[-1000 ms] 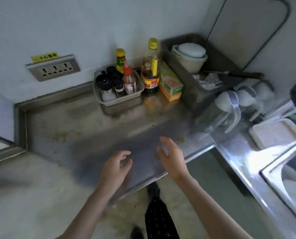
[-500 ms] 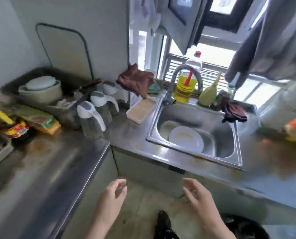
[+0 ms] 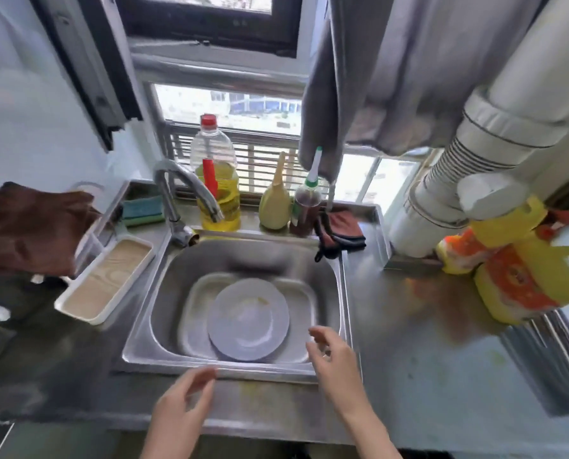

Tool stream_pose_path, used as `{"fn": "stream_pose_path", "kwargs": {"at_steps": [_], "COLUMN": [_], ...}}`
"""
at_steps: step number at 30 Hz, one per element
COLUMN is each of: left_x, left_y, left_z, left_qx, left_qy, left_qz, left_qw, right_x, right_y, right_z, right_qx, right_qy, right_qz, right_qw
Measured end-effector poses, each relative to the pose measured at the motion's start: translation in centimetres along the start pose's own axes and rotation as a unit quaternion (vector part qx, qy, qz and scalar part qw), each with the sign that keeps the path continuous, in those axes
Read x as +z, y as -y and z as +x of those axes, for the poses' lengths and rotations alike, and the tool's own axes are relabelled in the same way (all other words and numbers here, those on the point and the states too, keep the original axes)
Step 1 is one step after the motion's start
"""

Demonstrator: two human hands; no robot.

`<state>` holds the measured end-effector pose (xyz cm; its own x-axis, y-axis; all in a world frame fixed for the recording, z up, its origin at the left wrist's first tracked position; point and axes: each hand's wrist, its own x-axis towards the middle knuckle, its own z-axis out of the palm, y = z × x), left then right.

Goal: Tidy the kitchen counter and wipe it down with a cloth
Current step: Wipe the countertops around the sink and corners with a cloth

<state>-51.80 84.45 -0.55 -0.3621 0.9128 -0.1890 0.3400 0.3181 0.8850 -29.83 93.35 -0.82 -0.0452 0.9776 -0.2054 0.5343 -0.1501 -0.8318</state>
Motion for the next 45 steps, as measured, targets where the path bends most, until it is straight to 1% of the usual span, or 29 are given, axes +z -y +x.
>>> {"fn": "stream_pose_path", "kwargs": {"at_steps": [2, 4, 8, 10, 13, 14, 16, 17, 22, 25, 28, 31, 34, 35, 36, 38, 39, 40, 41, 43, 45], "left_x": [3.4, 6.4, 10.4, 11.4, 12.1, 12.3, 12.7, 12.8, 13.4, 13.9, 14.1, 14.4, 14.8, 14.9, 15.1, 15.6, 15.9, 16.2, 16.4, 17.2, 17.8], "left_y": [-1.6, -3.1, -4.9, -5.1, -5.4, -5.5, -5.6, -5.5, -6.9, -7.7, -8.0, -8.2, -7.8, -7.5, -7.2, -6.4, -5.7, -5.1, -4.5, -2.9, -1.4], "left_z": [2.6, 5.2, 9.3, 10.5, 11.5, 11.7, 12.0, 12.1, 12.7, 12.6, 12.3, 11.6, 11.1, 10.9, 10.6, 9.9, 9.6, 9.3, 9.1, 9.0, 9.3], "left_qx": [-0.026, -0.043, -0.067, -0.081, -0.094, -0.099, -0.112, -0.117, -0.120, -0.125, -0.131, -0.122, -0.098, -0.090, -0.085, -0.071, -0.063, -0.056, -0.044, -0.001, 0.056], "left_qy": [-0.003, 0.011, -0.005, -0.004, 0.001, -0.002, -0.006, -0.007, -0.002, 0.012, 0.015, 0.042, 0.074, 0.085, 0.096, 0.117, 0.126, 0.136, 0.151, 0.177, 0.179], "left_qz": [-0.013, -0.008, 0.011, 0.027, 0.045, 0.047, 0.042, 0.042, 0.049, 0.055, 0.052, 0.057, 0.067, 0.065, 0.062, 0.062, 0.064, 0.068, 0.077, 0.123, 0.191], "left_qw": [1.000, 0.999, 0.998, 0.996, 0.995, 0.994, 0.993, 0.992, 0.992, 0.991, 0.990, 0.990, 0.990, 0.990, 0.990, 0.989, 0.988, 0.987, 0.985, 0.977, 0.964], "right_x": [-1.9, -3.7, -6.0, -6.1, -5.4, -5.0, -4.1, -3.6, -3.0, -4.1, -6.1, -8.6, -10.3, -10.6, -10.6, -10.0, -9.5, -8.9, -8.3, -7.1, -5.8], "right_y": [-0.3, -0.7, -1.7, -2.4, -3.4, -3.8, -4.6, -5.1, -6.5, -5.7, -4.2, -4.0, -5.6, -6.5, -7.7, -10.0, -11.0, -11.6, -11.8, -11.6, -11.8], "right_z": [5.4, 10.6, 21.2, 26.0, 30.7, 31.6, 32.5, 32.5, 32.3, 32.1, 30.8, 27.1, 20.4, 17.9, 15.3, 10.7, 9.0, 7.8, 7.3, 7.7, 9.0], "right_qx": [-0.007, -0.013, -0.045, -0.061, -0.041, -0.026, 0.002, 0.005, -0.042, -0.069, -0.049, -0.030, -0.056, -0.051, -0.031, 0.038, 0.062, 0.073, 0.073, 0.057, 0.048], "right_qy": [0.001, 0.005, 0.014, 0.014, 0.069, 0.092, 0.122, 0.120, 0.039, 0.003, -0.008, -0.021, -0.046, -0.040, -0.007, 0.112, 0.155, 0.164, 0.141, 0.068, 0.030], "right_qz": [-0.008, -0.031, -0.132, -0.221, -0.357, -0.373, -0.376, -0.378, -0.393, -0.365, -0.346, -0.305, -0.311, -0.317, -0.329, -0.351, -0.349, -0.335, -0.317, -0.302, -0.317], "right_qw": [1.000, 0.999, 0.990, 0.973, 0.931, 0.923, 0.919, 0.918, 0.918, 0.928, 0.937, 0.952, 0.948, 0.946, 0.944, 0.929, 0.922, 0.925, 0.935, 0.949, 0.947]}}
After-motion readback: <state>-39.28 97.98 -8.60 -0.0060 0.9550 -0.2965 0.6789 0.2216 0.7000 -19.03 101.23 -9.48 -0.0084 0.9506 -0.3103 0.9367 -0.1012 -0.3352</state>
